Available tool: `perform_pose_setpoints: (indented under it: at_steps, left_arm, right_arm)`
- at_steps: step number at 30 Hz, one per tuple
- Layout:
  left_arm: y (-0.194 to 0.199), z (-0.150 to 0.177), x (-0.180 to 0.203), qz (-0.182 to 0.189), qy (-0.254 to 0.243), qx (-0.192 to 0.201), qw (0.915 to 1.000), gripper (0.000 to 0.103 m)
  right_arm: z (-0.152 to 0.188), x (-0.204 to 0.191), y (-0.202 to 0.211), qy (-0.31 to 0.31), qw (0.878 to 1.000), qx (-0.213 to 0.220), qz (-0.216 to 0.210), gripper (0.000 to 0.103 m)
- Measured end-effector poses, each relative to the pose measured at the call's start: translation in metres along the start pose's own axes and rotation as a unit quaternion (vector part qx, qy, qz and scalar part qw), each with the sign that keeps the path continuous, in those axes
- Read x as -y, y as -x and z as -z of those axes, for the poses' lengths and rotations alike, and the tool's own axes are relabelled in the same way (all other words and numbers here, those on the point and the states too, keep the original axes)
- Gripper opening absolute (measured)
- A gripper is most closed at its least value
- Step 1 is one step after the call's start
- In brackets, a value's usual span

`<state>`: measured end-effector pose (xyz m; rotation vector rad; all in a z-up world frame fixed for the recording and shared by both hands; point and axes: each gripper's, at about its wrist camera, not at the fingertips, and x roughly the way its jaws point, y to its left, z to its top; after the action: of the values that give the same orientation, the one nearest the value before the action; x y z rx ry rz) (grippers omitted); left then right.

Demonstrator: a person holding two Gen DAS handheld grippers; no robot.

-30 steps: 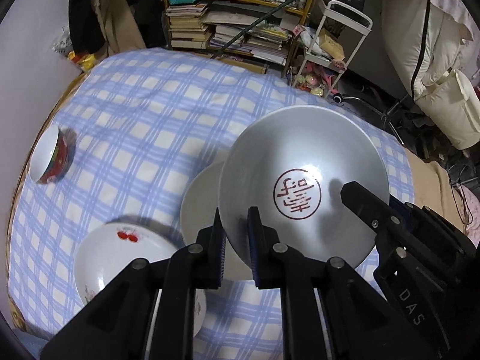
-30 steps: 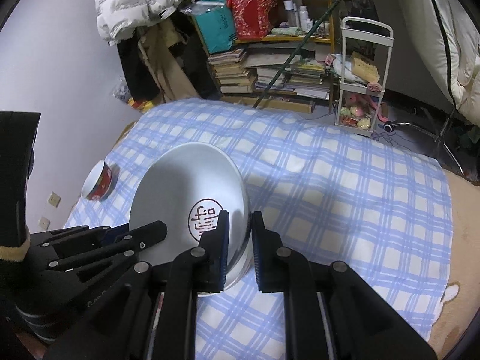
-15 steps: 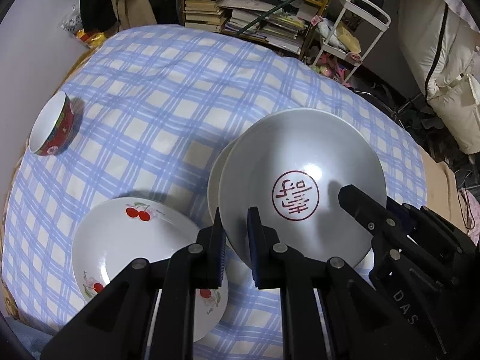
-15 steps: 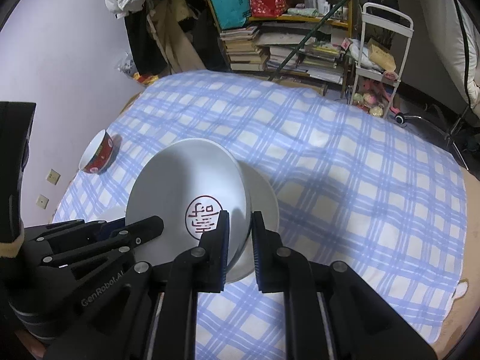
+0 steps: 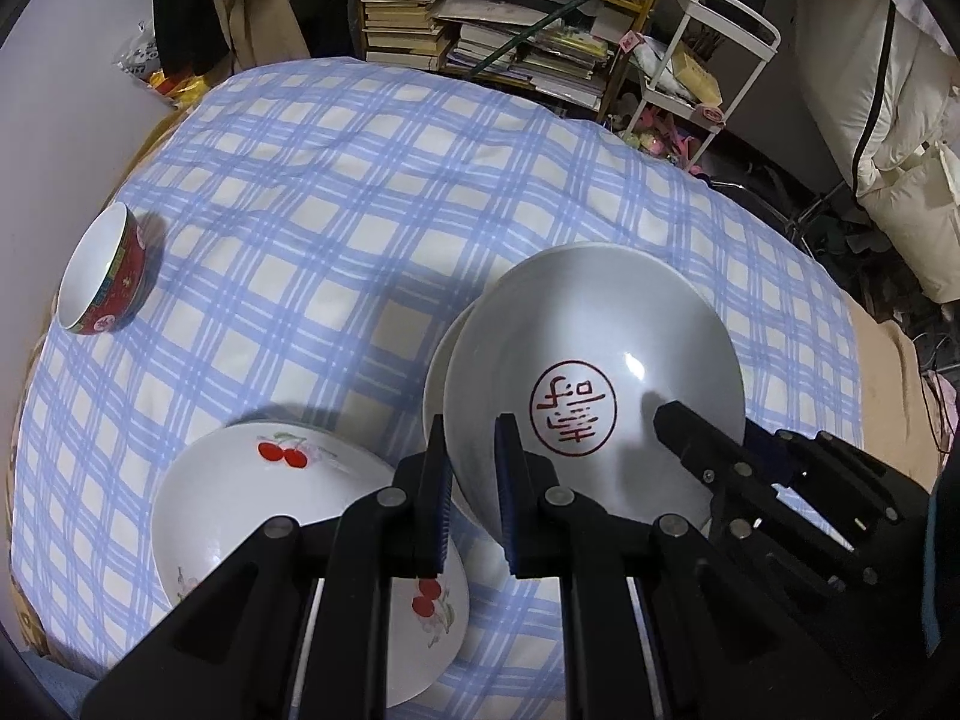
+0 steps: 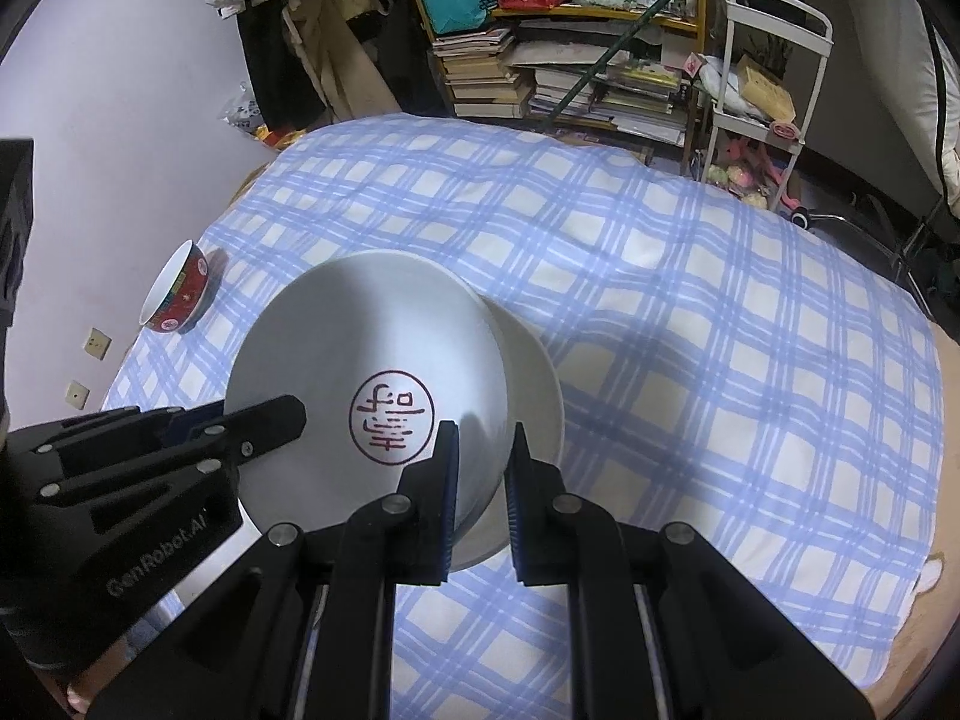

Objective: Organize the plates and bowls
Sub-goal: 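Lift and carry both red-stamped bowls toward the other bowls, then lower each red-stamped bowl into a white bowl, still gripping the rims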

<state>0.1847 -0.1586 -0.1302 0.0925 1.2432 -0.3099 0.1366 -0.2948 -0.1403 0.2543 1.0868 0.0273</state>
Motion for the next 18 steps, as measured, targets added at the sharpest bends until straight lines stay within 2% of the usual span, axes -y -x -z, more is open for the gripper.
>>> perform_pose_setpoints:
  at_steps: [11, 18]
  left_arm:
    - [-0.010, -0.002, 0.000, 0.007, 0.006, -0.009, 0.9999, 0.013]
    - [-0.018, 0.002, -0.001, -0.009, 0.003, -0.017, 0.9998, 0.013]
  right_arm:
    - [-0.001, 0.004, -0.008, -0.004, 1.000, -0.005, 0.007, 0.016]
    - [-0.001, 0.002, -0.018, 0.002, 1.000, -0.017, 0.007, 0.016]
